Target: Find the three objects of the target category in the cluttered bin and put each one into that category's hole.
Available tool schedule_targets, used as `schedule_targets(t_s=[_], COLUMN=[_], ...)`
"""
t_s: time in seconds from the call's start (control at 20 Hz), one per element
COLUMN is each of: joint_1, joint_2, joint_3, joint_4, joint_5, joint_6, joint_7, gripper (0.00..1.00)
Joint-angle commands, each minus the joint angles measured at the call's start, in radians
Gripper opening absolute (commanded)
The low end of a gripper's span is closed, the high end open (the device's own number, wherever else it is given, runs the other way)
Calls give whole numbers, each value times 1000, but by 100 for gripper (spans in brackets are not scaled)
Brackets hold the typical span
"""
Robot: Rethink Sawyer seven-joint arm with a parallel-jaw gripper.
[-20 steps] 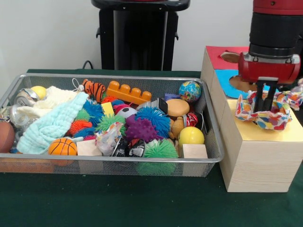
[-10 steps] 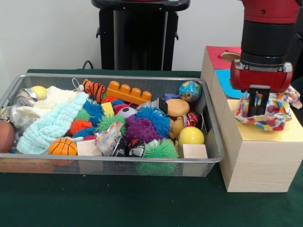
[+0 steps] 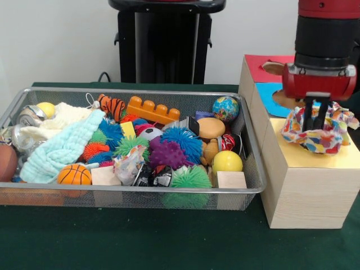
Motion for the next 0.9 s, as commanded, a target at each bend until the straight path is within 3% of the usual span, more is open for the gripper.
schedule_targets(t_s=[0.05,0.55,0.9], joint_1=[68,107,92], joint_2=[-175,-299,-271], joint_3=[12,-29,-26], joint_4=[176,209,164], joint_5=[36,60,48], joint_6=[228,315,321], joint_7=[160,172,158], gripper=[0,0,0])
